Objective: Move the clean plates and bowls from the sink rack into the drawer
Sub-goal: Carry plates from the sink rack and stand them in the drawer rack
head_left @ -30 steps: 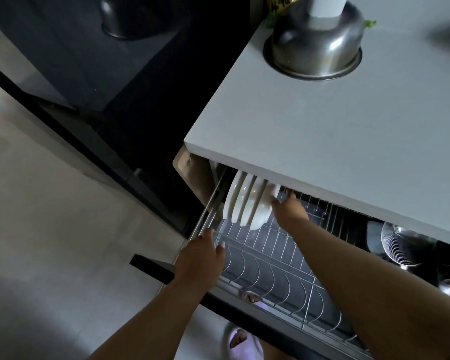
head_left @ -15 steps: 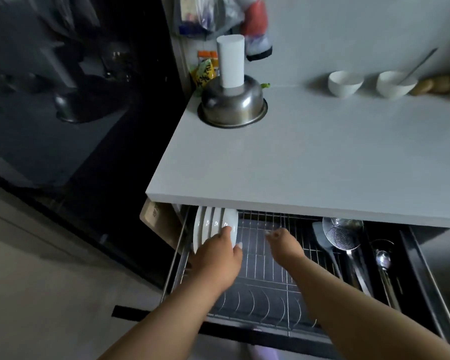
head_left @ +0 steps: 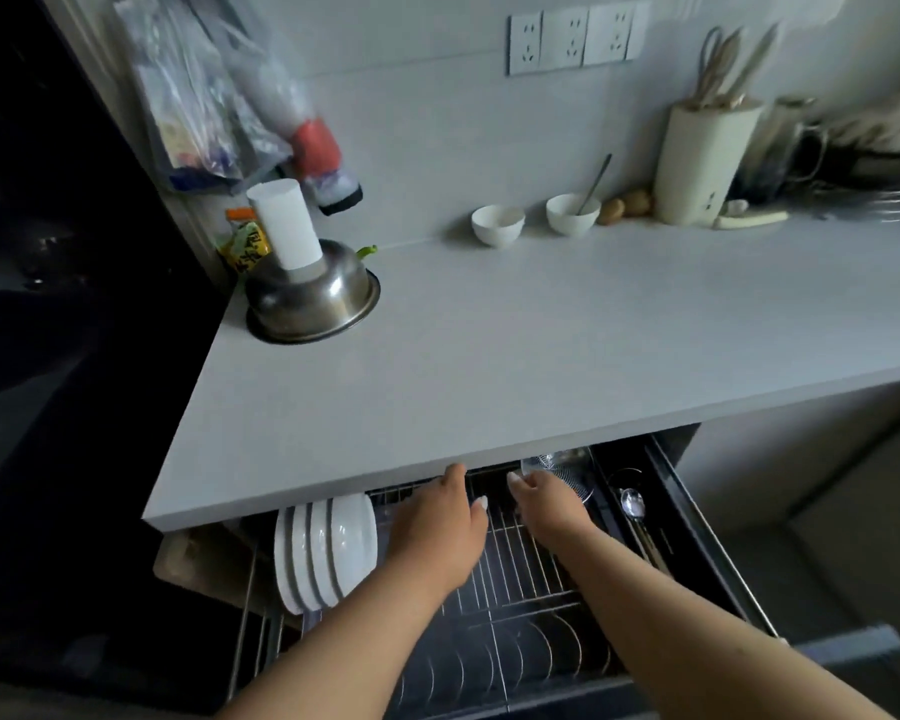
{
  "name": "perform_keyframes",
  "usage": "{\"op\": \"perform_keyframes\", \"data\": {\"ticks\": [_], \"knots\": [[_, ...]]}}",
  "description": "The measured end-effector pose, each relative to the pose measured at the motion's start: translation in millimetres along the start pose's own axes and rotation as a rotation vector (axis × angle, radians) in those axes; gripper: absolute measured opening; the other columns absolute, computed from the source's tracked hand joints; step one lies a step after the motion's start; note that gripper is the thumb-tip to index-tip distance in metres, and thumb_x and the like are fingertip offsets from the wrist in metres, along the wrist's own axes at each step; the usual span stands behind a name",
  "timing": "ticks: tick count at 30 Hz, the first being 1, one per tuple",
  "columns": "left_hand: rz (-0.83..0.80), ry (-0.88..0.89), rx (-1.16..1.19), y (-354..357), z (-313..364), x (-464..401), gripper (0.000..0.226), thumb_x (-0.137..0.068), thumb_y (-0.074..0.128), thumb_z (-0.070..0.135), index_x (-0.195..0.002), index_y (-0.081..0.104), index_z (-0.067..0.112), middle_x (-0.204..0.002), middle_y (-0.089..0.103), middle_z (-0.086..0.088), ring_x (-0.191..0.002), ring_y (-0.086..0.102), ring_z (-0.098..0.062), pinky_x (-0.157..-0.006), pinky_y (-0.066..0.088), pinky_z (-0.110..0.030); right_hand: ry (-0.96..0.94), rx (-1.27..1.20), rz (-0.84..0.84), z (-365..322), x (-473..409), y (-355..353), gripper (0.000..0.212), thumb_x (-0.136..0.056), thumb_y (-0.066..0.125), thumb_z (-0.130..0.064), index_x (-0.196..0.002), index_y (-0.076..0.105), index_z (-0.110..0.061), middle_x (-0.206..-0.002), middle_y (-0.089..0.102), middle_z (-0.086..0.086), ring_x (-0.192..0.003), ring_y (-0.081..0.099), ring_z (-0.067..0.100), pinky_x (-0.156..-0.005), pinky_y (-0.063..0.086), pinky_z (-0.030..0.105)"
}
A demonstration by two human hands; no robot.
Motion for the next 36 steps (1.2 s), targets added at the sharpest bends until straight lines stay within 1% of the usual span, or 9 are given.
{"op": "perform_keyframes", "data": {"ticks": [5, 9, 12, 16, 18, 22, 26, 31, 36], "knots": [[-0.044, 0.098, -0.069, 29, 77, -19, 0.036, -0.099, 0.038, 0.039, -0.129, 0.040, 0.018, -0.098, 0.065, -0.003, -0.088, 0.060, -0.022, -0.066, 0.043, -0.032, 0.033, -0.111, 0.110, 46, 3, -69, 0.038, -0.098, 0.043, -0.038, -0.066, 0.047, -0.017, -0.074, 0.059, 0.004, -0.071, 0.054, 0.022, -0.063, 0.035, 0.029], [-0.078, 0.169, -0.089, 50, 159, -30, 0.040, -0.099, 0.037, 0.040, -0.133, 0.037, 0.019, -0.113, 0.063, -0.005, -0.101, 0.060, -0.025, -0.076, 0.046, -0.031, 0.066, -0.165, 0.178, 92, 1, -140, 0.040, -0.097, 0.042, -0.041, -0.067, 0.044, -0.015, -0.071, 0.058, 0.005, -0.064, 0.051, 0.021, -0.061, 0.036, 0.031], [-0.085, 0.196, -0.077, 65, 222, -41, 0.042, -0.096, 0.035, 0.045, -0.131, 0.037, 0.020, -0.105, 0.065, -0.003, -0.096, 0.062, -0.027, -0.082, 0.051, -0.040, 0.079, -0.192, 0.236, 124, 1, -204, 0.038, -0.097, 0.040, -0.041, -0.071, 0.046, -0.014, -0.067, 0.057, 0.003, -0.062, 0.051, 0.021, -0.062, 0.038, 0.031], [-0.074, 0.278, -0.093, 85, 318, -56, 0.040, -0.098, 0.040, 0.037, -0.131, 0.039, 0.016, -0.119, 0.063, -0.007, -0.108, 0.059, -0.028, -0.090, 0.049, -0.040, 0.073, -0.285, 0.296, 165, -3, -287, 0.041, -0.097, 0.042, -0.041, -0.091, 0.061, -0.004, -0.084, 0.070, 0.012, -0.077, 0.064, 0.029, -0.073, 0.051, 0.038], [-0.073, 0.317, -0.086, 99, 368, -61, 0.042, -0.098, 0.042, 0.037, -0.134, 0.039, 0.016, -0.125, 0.060, -0.008, -0.113, 0.057, -0.027, -0.093, 0.049, -0.038, 0.061, -0.354, 0.353, 187, -1, -330, 0.040, -0.096, 0.044, -0.039, -0.094, 0.062, -0.004, -0.080, 0.069, 0.010, -0.078, 0.065, 0.029, -0.076, 0.052, 0.041], [-0.093, 0.394, -0.058, 127, 460, -68, 0.045, -0.098, 0.042, 0.035, -0.138, 0.035, 0.017, -0.128, 0.060, -0.007, -0.115, 0.057, -0.025, -0.090, 0.048, -0.035, 0.078, -0.398, 0.526, 240, 11, -418, 0.038, -0.097, 0.043, -0.034, -0.083, 0.060, -0.003, -0.065, 0.060, 0.002, -0.063, 0.056, 0.023, -0.062, 0.042, 0.032], [-0.122, 0.484, -0.022, 144, 540, -73, 0.049, -0.097, 0.043, 0.035, -0.141, 0.034, 0.016, -0.126, 0.060, -0.007, -0.116, 0.056, -0.028, -0.090, 0.048, -0.038, 0.102, -0.415, 0.652, 288, 27, -485, 0.036, -0.095, 0.042, -0.037, -0.072, 0.054, -0.012, -0.066, 0.058, 0.009, -0.062, 0.054, 0.026, -0.063, 0.042, 0.035], [-0.169, 0.563, -0.013, 171, 599, -77, 0.050, -0.098, 0.042, 0.039, -0.143, 0.032, 0.019, -0.127, 0.059, -0.003, -0.117, 0.055, -0.026, -0.094, 0.047, -0.038, 0.163, -0.503, 0.745, 343, 51, -535, 0.039, -0.097, 0.043, -0.037, -0.075, 0.062, -0.011, -0.066, 0.065, 0.003, -0.069, 0.062, 0.026, -0.076, 0.052, 0.043], [-0.215, 0.610, 0.003, 197, 630, -76, 0.050, -0.097, 0.040, 0.039, -0.143, 0.032, 0.019, -0.115, 0.064, -0.007, -0.109, 0.058, -0.026, -0.091, 0.049, -0.041, 0.249, -0.525, 0.799, 388, 68, -564, 0.036, -0.096, 0.044, -0.037, -0.076, 0.059, -0.011, -0.064, 0.064, 0.002, -0.060, 0.057, 0.021, -0.069, 0.051, 0.037]]}}
Point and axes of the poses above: each hand's wrist, its own x-axis away from the middle knuckle, its own y-axis out of the palm, z = x × y, the point moved 8 cm from there along -x, towards the middle knuckle
